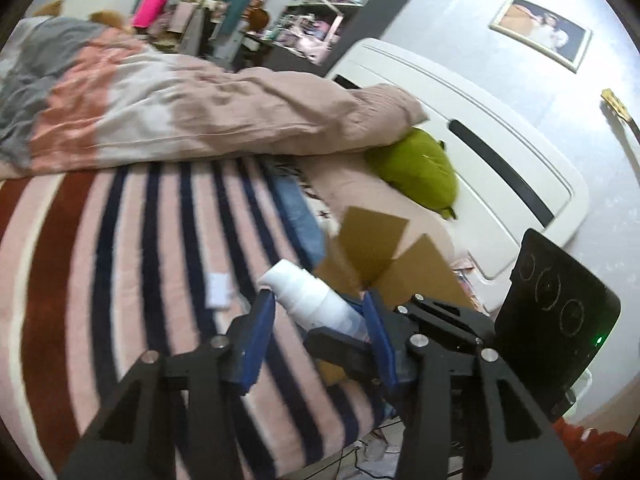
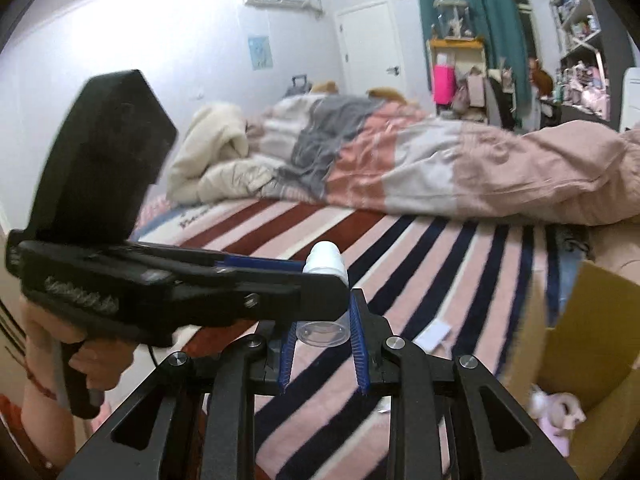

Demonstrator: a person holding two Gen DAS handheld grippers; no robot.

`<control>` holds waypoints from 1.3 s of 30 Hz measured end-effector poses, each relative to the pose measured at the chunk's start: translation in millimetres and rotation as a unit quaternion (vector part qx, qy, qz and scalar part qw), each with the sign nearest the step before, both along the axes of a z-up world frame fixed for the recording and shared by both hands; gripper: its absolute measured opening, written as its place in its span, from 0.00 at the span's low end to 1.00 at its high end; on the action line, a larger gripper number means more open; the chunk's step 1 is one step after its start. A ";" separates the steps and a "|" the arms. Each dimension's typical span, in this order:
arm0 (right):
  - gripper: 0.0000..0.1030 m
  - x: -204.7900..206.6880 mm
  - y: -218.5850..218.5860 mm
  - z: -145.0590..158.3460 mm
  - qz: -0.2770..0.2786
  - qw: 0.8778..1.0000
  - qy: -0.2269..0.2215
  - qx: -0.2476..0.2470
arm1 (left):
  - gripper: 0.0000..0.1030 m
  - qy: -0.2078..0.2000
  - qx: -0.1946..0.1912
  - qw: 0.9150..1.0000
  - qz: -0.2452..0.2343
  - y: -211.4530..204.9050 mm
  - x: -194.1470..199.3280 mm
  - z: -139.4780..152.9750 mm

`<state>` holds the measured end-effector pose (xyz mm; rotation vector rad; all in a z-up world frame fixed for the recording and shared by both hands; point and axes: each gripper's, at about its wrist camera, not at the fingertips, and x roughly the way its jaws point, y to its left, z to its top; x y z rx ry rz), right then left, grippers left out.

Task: Organize rigid objects
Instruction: 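Carry the bottle into the cardboard box and open the right gripper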

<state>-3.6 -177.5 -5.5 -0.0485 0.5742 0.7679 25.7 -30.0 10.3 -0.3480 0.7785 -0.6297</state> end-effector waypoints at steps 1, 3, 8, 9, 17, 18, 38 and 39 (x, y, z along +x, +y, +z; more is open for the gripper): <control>0.19 -0.2 -9.5 2.2 -0.009 1.000 -0.006 0.003 | 0.39 -0.002 0.001 1.000 -0.009 -11.4 3.6 3.5; 0.19 0.3 -32.1 4.4 -0.029 0.999 -0.011 0.009 | 0.37 -0.005 0.010 1.000 -0.025 -35.6 12.0 8.9; 0.19 11.0 -79.9 2.3 -0.074 0.997 0.006 0.010 | 0.36 -0.001 0.059 0.996 -0.070 -105.9 32.5 8.8; 0.19 13.1 -91.6 0.1 -0.088 0.996 0.011 0.005 | 0.36 0.001 0.065 0.995 -0.077 -114.1 35.3 7.5; 0.19 31.2 -136.9 -14.8 -0.142 0.987 0.075 -0.018 | 0.36 0.036 0.099 0.986 -0.133 -166.1 58.9 -13.0; 0.19 33.0 -138.8 -16.2 -0.147 0.985 0.082 -0.024 | 0.36 0.036 0.100 0.985 -0.134 -169.2 59.5 -13.7; 0.51 15.7 -33.9 12.3 -0.082 0.994 0.050 -0.053 | 0.75 -0.037 0.159 0.983 0.081 3.1 -2.3 7.5; 0.51 14.9 -21.1 11.6 -0.071 0.995 0.048 -0.056 | 0.75 -0.035 0.159 0.982 0.091 14.1 -5.5 4.0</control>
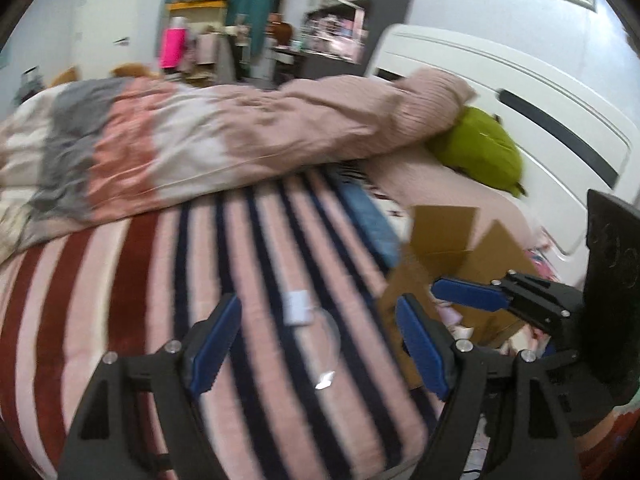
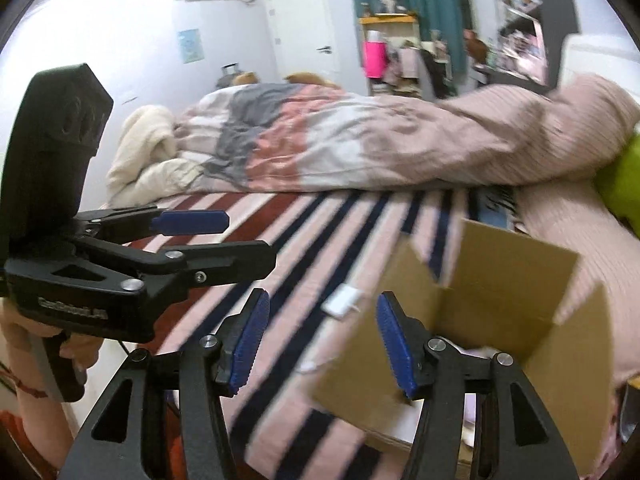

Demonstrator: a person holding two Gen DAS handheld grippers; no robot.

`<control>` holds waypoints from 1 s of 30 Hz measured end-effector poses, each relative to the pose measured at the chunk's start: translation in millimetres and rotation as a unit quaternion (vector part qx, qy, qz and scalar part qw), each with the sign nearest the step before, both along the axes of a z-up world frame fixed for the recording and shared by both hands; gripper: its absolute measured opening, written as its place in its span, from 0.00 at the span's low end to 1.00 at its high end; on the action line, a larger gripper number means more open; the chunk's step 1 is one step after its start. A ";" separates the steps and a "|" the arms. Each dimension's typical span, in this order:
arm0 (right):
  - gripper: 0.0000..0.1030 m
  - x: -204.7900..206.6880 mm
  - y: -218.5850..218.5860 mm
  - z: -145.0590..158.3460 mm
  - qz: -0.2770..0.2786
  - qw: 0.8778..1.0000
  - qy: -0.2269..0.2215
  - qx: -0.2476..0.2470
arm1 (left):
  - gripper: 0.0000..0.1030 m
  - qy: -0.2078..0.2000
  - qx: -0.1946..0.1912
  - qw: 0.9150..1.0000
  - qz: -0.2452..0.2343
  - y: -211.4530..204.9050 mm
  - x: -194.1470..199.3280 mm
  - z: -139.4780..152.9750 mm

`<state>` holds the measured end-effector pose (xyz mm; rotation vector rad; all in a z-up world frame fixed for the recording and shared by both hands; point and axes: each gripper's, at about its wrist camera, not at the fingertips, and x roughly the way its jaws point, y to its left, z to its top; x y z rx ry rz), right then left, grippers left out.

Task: Organize rigid objects
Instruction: 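Carry the bottle into the cardboard box and open the right gripper, then grasp the white card reader by its body with the right gripper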

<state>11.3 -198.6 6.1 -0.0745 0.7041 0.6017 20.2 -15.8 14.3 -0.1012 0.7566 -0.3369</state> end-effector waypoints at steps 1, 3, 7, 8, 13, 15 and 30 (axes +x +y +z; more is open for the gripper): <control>0.51 0.2 8.9 -1.1 0.008 1.000 0.000 -0.002 | 0.75 0.001 -0.002 1.000 0.013 13.8 -3.3 -4.6; 0.51 -0.5 37.2 -7.8 0.033 0.999 0.003 -0.012 | 0.75 0.007 -0.005 0.999 0.039 40.0 -9.0 -16.4; 0.51 7.0 77.5 -31.3 0.065 0.997 0.028 -0.030 | 0.75 0.022 -0.010 0.997 0.071 79.2 -13.5 -44.7; 0.51 11.9 84.2 -39.5 0.066 0.997 0.036 -0.036 | 0.75 0.027 -0.011 0.997 0.076 87.6 -12.1 -54.0; 0.52 48.6 95.9 -95.5 0.015 0.993 0.086 -0.075 | 0.75 0.045 -0.019 0.996 0.079 100.5 -4.2 -87.9; 0.55 61.6 92.3 -113.7 -0.025 0.992 0.075 -0.097 | 0.75 0.050 -0.024 0.996 0.075 102.1 -2.4 -97.3; 0.52 112.0 61.0 -167.1 -0.132 0.981 0.085 -0.117 | 0.75 0.073 -0.031 0.994 0.079 115.3 6.5 -126.2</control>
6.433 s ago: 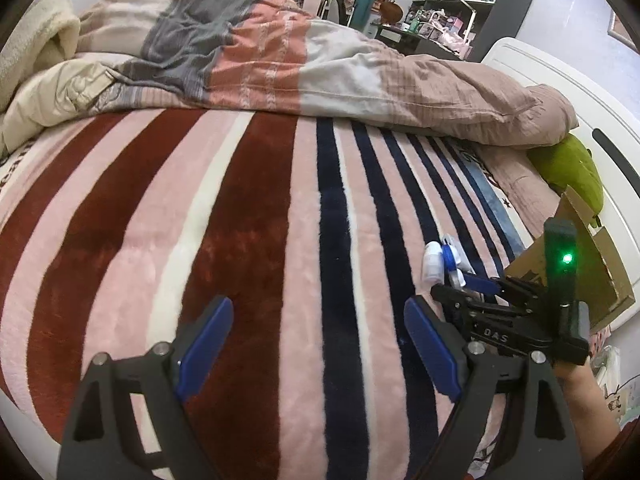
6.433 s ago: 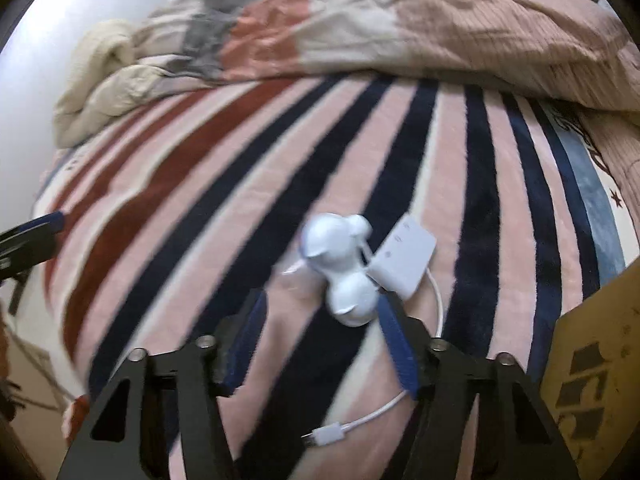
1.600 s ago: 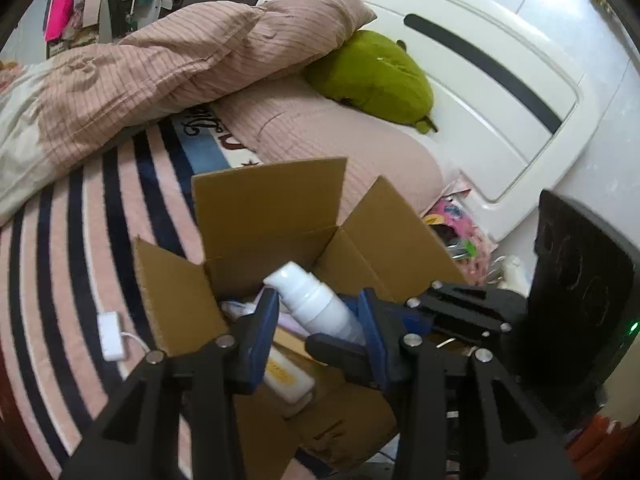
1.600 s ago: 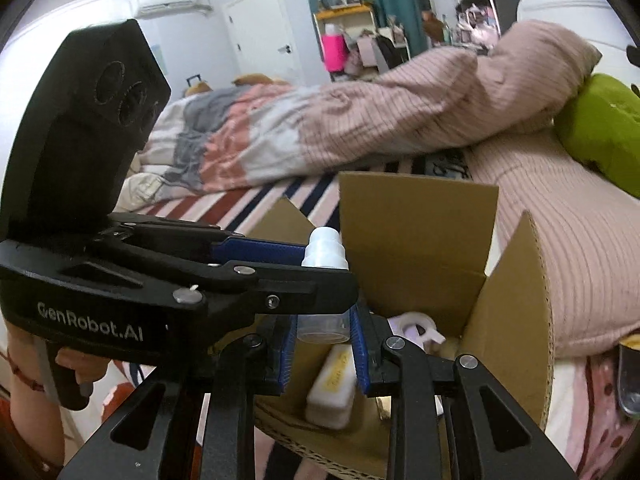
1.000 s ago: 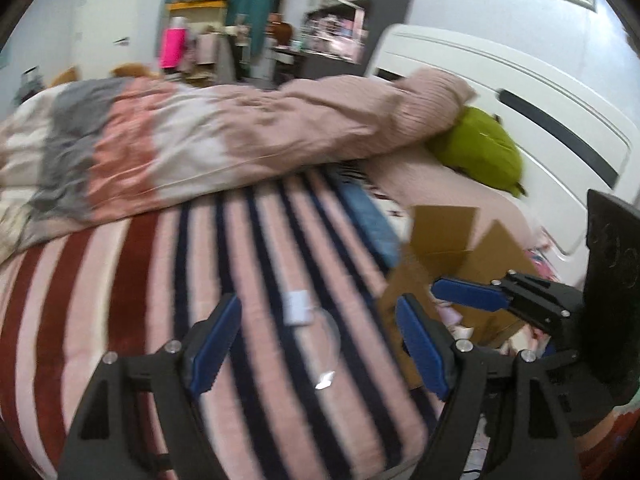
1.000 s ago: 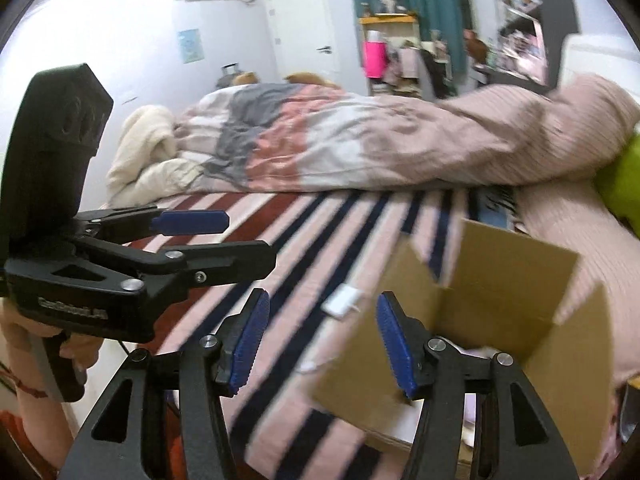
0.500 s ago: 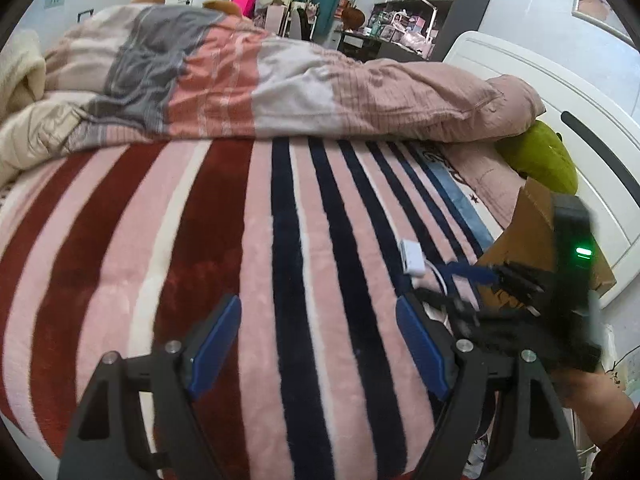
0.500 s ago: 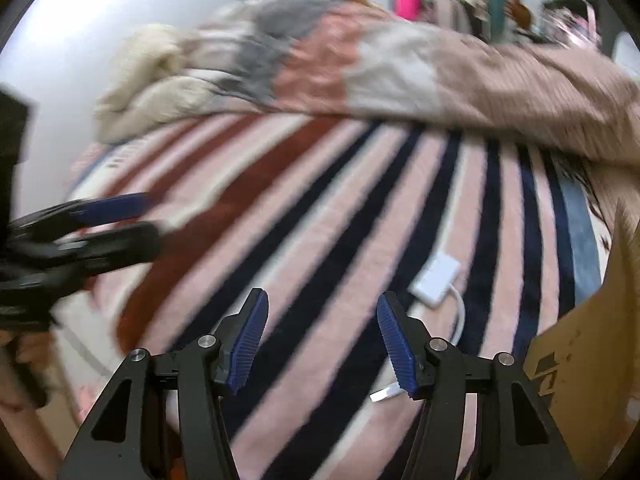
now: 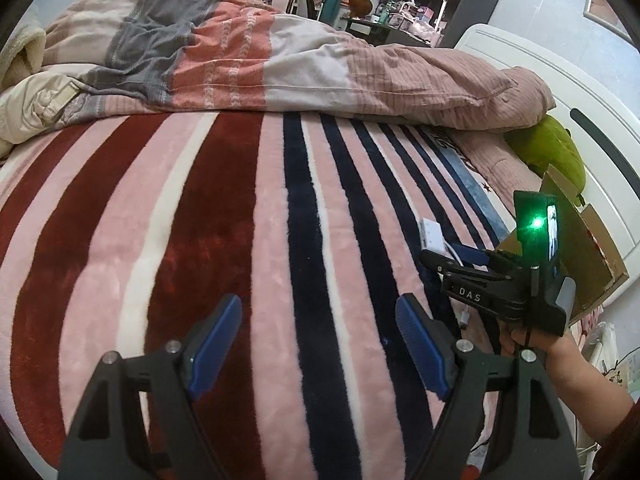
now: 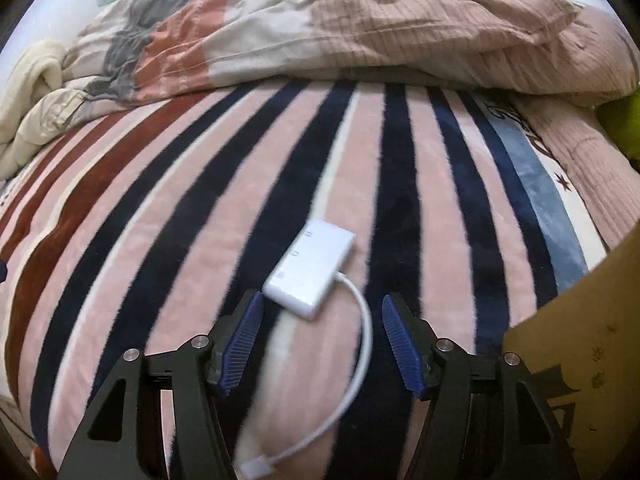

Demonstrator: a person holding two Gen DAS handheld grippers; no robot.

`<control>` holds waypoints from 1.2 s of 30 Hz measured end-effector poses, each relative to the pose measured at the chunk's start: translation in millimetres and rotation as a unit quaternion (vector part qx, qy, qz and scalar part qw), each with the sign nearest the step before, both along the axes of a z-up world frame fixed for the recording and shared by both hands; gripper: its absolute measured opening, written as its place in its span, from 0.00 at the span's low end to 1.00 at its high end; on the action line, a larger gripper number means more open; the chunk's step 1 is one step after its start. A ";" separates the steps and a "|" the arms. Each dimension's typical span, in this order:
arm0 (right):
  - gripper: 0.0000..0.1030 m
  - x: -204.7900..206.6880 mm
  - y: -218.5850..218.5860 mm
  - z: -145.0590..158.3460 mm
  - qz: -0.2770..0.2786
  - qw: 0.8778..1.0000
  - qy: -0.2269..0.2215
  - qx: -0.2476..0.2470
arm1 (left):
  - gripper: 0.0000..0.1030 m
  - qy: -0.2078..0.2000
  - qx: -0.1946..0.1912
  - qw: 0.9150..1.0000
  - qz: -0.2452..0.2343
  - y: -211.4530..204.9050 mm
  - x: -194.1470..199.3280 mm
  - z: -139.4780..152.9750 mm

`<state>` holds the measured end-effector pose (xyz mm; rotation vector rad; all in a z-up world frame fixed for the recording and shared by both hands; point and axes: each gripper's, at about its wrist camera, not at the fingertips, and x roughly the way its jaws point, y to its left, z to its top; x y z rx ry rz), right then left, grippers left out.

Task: Organize rigid objects
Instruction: 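Grasp the white card reader by its body with the right gripper, then carry the card reader and cable into the cardboard box and release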

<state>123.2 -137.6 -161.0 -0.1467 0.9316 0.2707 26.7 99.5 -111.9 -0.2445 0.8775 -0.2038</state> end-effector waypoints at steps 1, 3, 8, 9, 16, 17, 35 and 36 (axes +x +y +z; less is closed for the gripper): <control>0.45 2.7 4.7 -1.3 0.003 1.000 -0.002 -0.001 | 0.75 0.000 -0.001 1.000 0.001 0.2 -0.6 0.9; 0.41 4.7 10.7 -0.9 0.014 1.000 -0.003 -0.002 | 0.75 -0.002 0.000 1.000 0.003 1.1 -1.8 2.5; 0.57 16.0 15.2 -4.0 0.013 1.000 0.007 0.005 | 0.75 -0.003 0.005 1.000 0.004 2.7 -3.8 3.8; 0.59 18.0 17.4 -4.3 0.017 1.000 0.004 0.009 | 0.75 -0.002 0.006 1.000 0.005 3.5 -3.5 3.7; 0.38 9.4 34.1 2.0 0.066 0.998 -0.013 -0.003 | 0.75 -0.010 -0.013 1.000 0.005 7.9 -6.4 14.0; 0.38 5.8 35.0 4.7 0.074 0.997 -0.013 0.004 | 0.75 -0.012 -0.016 1.000 0.004 7.6 -7.5 16.8; 0.38 -118.1 32.6 152.0 0.258 0.949 -0.132 0.125 | 0.28 -0.065 -0.087 0.986 -0.125 -77.8 -8.2 123.5; 0.38 -117.3 24.2 157.4 0.251 0.949 -0.140 0.128 | 0.28 -0.065 -0.082 0.985 -0.135 -87.1 -4.0 129.3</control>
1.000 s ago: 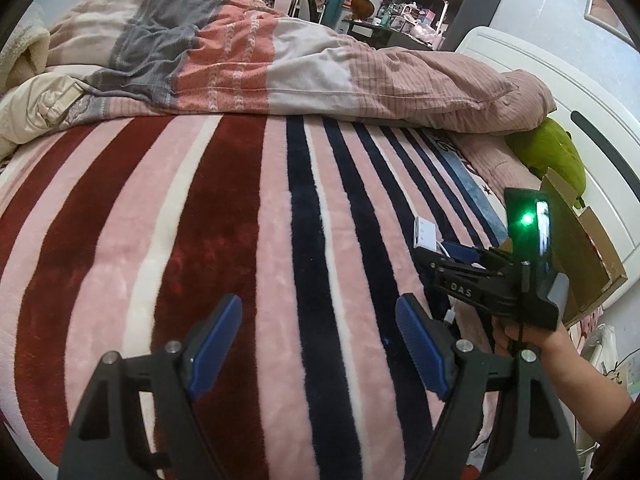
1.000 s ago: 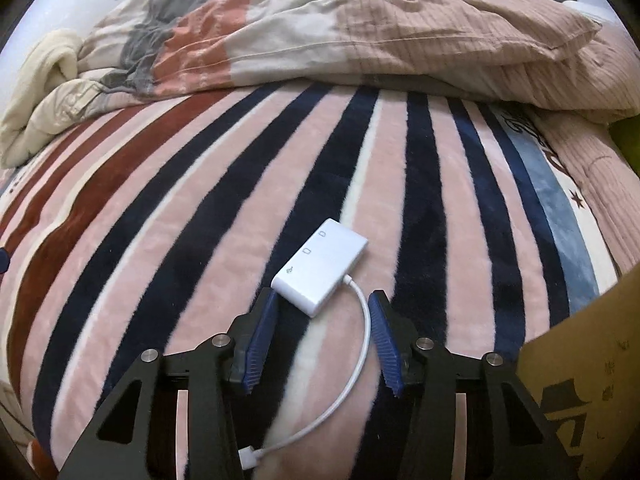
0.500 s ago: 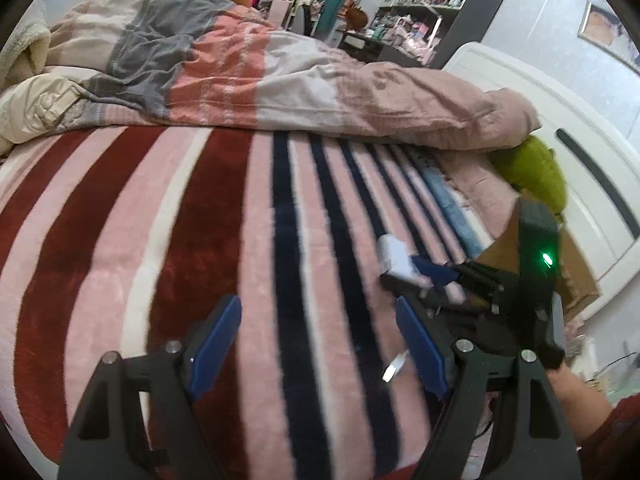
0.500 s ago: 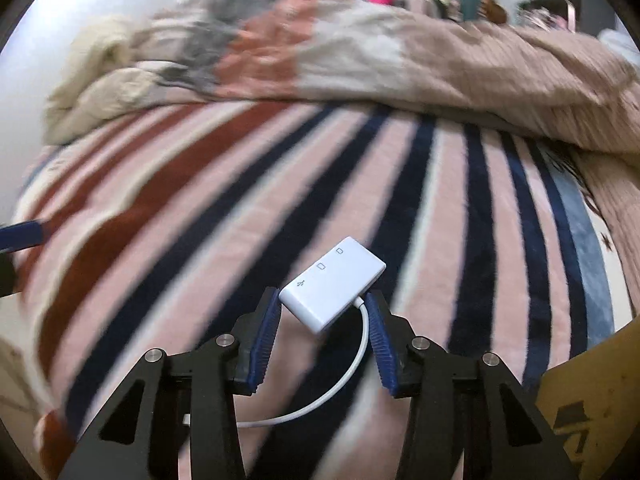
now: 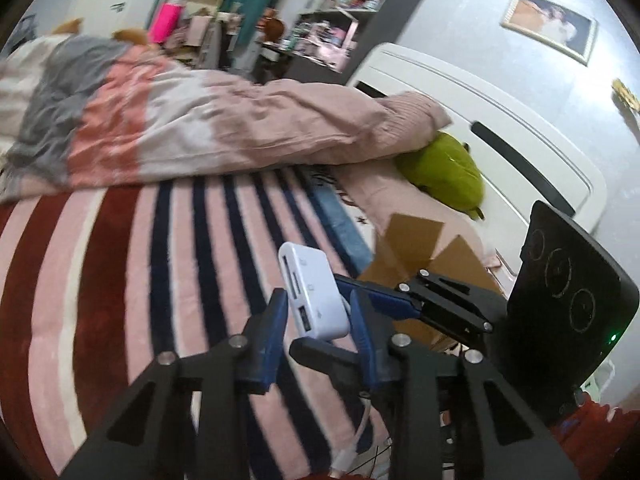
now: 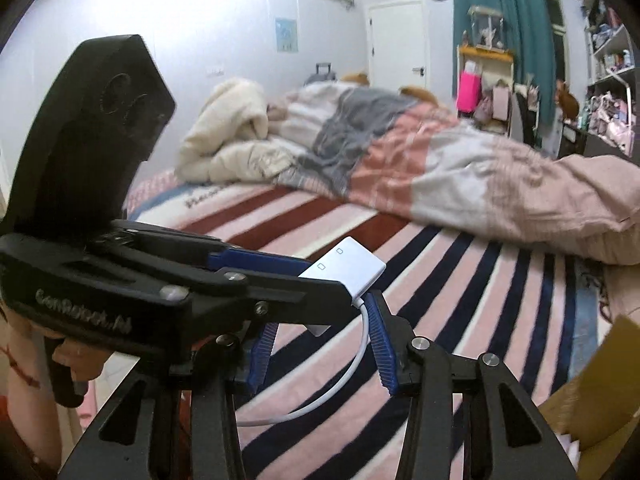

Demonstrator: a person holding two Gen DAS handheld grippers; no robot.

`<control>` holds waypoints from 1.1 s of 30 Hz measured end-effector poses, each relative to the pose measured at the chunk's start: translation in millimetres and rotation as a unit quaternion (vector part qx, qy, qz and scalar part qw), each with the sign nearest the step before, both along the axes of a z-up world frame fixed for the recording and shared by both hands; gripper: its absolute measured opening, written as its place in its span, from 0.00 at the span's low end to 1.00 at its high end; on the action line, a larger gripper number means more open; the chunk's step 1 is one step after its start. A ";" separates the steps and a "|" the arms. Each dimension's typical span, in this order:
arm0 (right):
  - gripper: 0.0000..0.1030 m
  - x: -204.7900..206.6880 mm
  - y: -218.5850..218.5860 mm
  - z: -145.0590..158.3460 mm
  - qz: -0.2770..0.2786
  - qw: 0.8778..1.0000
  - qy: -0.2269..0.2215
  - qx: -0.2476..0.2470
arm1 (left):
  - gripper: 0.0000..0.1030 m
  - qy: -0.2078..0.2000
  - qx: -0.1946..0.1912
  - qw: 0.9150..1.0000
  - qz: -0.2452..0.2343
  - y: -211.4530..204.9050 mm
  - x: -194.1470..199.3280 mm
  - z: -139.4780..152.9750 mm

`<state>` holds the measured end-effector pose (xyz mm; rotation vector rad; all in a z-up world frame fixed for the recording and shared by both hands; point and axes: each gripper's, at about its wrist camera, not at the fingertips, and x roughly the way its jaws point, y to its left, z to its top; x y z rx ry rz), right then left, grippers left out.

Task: Organize rigid objects
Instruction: 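Carry the card reader and cable into the cardboard box and release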

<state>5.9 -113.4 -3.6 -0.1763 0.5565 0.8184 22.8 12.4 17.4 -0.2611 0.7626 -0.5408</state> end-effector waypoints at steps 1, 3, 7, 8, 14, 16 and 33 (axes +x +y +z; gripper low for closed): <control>0.38 2.9 -7.2 3.9 -0.007 1.000 -0.004 0.004 | 0.27 0.000 0.004 1.000 -0.007 -6.9 4.0 4.2; 0.38 8.0 -26.3 12.5 -0.026 0.999 -0.012 0.016 | 0.24 0.001 0.021 0.999 -0.024 -29.2 16.6 14.8; 0.38 26.5 -65.7 20.9 -0.080 0.996 0.002 0.025 | 0.24 0.015 0.042 0.997 -0.064 -81.4 45.9 22.8; 0.38 29.0 -73.8 22.3 -0.090 0.996 0.004 0.026 | 0.24 0.022 0.047 0.996 -0.079 -99.8 55.9 22.7; 0.38 53.0 -143.6 12.8 -0.170 0.985 0.037 0.020 | 0.24 0.056 0.062 0.987 -0.139 -178.9 89.0 7.1; 0.38 57.5 -160.3 8.1 -0.192 0.980 0.045 0.013 | 0.25 0.062 0.060 0.985 -0.152 -196.1 95.5 2.4; 0.48 52.5 -199.6 -3.9 -0.244 0.964 0.087 -0.060 | 0.73 0.072 0.080 0.979 -0.171 -231.0 90.1 -7.1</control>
